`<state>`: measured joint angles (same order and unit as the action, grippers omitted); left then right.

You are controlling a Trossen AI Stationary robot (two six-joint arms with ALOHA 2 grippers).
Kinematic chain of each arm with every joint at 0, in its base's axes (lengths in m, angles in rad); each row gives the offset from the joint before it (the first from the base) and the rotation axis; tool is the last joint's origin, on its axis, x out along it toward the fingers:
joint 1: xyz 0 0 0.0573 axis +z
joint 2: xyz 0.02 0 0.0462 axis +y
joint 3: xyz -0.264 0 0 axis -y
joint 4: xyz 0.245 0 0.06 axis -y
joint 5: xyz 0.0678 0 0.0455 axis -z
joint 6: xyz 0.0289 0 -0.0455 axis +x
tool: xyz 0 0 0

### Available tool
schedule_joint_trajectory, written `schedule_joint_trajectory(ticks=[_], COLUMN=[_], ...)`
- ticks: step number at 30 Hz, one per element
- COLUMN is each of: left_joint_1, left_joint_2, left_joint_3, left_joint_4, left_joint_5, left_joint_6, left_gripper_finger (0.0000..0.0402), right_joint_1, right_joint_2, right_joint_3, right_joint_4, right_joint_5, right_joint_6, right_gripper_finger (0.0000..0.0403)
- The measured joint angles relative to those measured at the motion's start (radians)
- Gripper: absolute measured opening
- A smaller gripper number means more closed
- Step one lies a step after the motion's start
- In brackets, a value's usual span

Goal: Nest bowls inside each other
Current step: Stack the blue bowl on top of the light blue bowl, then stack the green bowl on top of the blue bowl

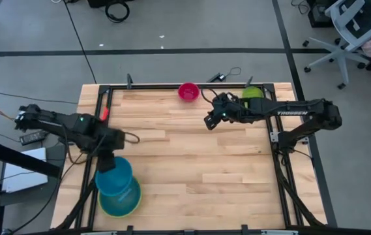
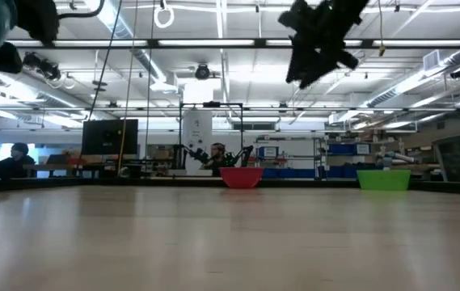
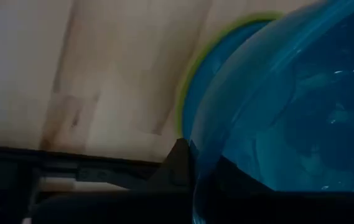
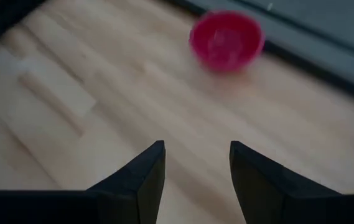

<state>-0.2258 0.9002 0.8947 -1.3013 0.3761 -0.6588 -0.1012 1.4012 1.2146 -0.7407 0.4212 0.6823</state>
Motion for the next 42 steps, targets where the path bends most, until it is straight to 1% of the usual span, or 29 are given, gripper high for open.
schedule_joint_trajectory(ticks=[4, 6, 9, 11, 14, 17, 22, 27, 31, 34, 36, 40, 42], left_joint_1=[-0.124, -0.178, -0.239, -0.277, -0.319, -0.35, -0.37, -0.374, -0.373, -0.37, -0.365, -0.36, -0.36], left_joint_2=[0.018, 0.038, 0.074, 0.109, 0.16, 0.195, 0.218, 0.219, 0.219, 0.219, 0.219, 0.216, 0.216], left_joint_3=[-0.019, -0.036, -0.077, -0.107, -0.136, -0.139, -0.139, -0.137, -0.098, -0.041, 0.007, 0.101, 0.147], left_joint_4=[0.123, 0.176, 0.274, 0.301, 0.298, 0.307, 0.318, 0.314, 0.265, 0.176, 0.125, 0.059, 0.023], left_joint_5=[-0.027, -0.069, -0.086, -0.085, -0.087, -0.087, -0.087, -0.076, -0.064, -0.065, -0.082, -0.166, -0.213], left_joint_6=[-0.071, -0.113, -0.172, -0.215, -0.258, -0.273, -0.33, -0.418, -0.451, -0.457, -0.459, -0.455, -0.455], left_gripper_finger=[0.0009, 0.0009, 0.001, 0.001, 0.0018, 0.0041, 0.0105, 0.0171, 0.0206, 0.0218, 0.0219, 0.0219, 0.0219], right_joint_1=[0.012, 0.022, 0.038, 0.049, 0.062, 0.068, 0.051, -0.008, -0.084, -0.159, -0.22, -0.339, -0.391], right_joint_2=[-0.038, -0.051, -0.062, -0.069, -0.073, -0.073, -0.073, -0.072, -0.072, -0.063, -0.047, 0.01, 0.048], right_joint_3=[-0.12, -0.161, -0.206, -0.222, -0.23, -0.224, -0.222, -0.222, -0.222, -0.221, -0.221, -0.221, -0.221], right_joint_4=[0.053, 0.055, 0.052, 0.057, 0.06, 0.062, 0.076, 0.079, 0.083, 0.084, 0.096, 0.157, 0.163], right_joint_5=[-0.048, -0.049, -0.05, -0.055, -0.056, -0.052, -0.051, -0.049, -0.042, -0.019, -0.026, -0.096, -0.104], right_joint_6=[0.09, 0.13, 0.172, 0.188, 0.19, 0.19, 0.174, 0.134, 0.119, 0.119, 0.119, 0.084, 0.056], right_gripper_finger=[0.0183, 0.0183, 0.0183, 0.0183, 0.0184, 0.0184, 0.0184, 0.0184, 0.0184, 0.0184, 0.0184, 0.0184, 0.0183])
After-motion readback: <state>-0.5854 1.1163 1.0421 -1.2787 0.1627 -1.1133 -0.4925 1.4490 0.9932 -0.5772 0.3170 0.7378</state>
